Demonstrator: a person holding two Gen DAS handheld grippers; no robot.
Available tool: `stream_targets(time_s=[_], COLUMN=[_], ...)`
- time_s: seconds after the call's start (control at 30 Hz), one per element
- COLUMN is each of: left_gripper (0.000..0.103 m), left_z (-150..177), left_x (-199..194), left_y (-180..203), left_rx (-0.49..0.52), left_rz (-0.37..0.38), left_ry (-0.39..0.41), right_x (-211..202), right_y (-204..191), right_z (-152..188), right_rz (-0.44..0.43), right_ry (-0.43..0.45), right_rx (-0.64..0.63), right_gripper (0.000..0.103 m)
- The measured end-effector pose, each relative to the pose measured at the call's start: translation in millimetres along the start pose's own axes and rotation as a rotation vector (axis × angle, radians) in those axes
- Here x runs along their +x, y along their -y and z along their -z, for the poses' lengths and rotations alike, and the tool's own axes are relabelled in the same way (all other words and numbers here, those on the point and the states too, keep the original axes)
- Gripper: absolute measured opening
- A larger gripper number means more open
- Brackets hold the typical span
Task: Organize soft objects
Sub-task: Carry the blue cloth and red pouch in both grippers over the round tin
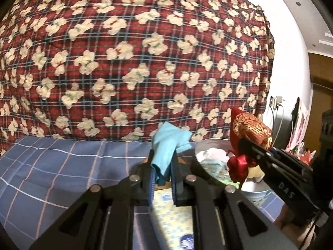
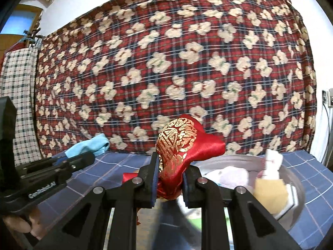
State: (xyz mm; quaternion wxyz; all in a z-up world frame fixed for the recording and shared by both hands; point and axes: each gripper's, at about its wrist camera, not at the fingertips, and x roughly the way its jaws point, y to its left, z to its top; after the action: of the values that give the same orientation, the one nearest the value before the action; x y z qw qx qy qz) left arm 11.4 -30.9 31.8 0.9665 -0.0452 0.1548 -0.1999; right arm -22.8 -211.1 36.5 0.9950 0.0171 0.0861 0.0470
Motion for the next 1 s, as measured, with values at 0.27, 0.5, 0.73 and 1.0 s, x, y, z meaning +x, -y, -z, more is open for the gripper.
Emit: stream_targets(time_s=[0.27, 0.5, 0.73, 1.0], left_gripper=[0.01, 0.01, 0.01, 0.01], left_z=[-7, -14, -18, -20], left_x=[13, 29, 45, 67], left_y=[36, 67, 89, 111], left_rx=[0.018, 0.036, 0.024, -0.009], left_rz=[0.055, 0.092, 0.133, 0.169], left_ry=[0.002, 0.0, -0.014, -0.038], right_x=[-1, -3, -3, 3], right_y=[44, 71, 97, 123], right_z=[-3, -5, -7, -10], right_rz=[0.077, 0.13, 0.185, 0.223], right_ry=[0.008, 0.016, 0.023, 0.009], right_rx=[0.032, 0.042, 0.039, 0.055], right_gripper=[0.021, 0.021, 0.021, 0.021])
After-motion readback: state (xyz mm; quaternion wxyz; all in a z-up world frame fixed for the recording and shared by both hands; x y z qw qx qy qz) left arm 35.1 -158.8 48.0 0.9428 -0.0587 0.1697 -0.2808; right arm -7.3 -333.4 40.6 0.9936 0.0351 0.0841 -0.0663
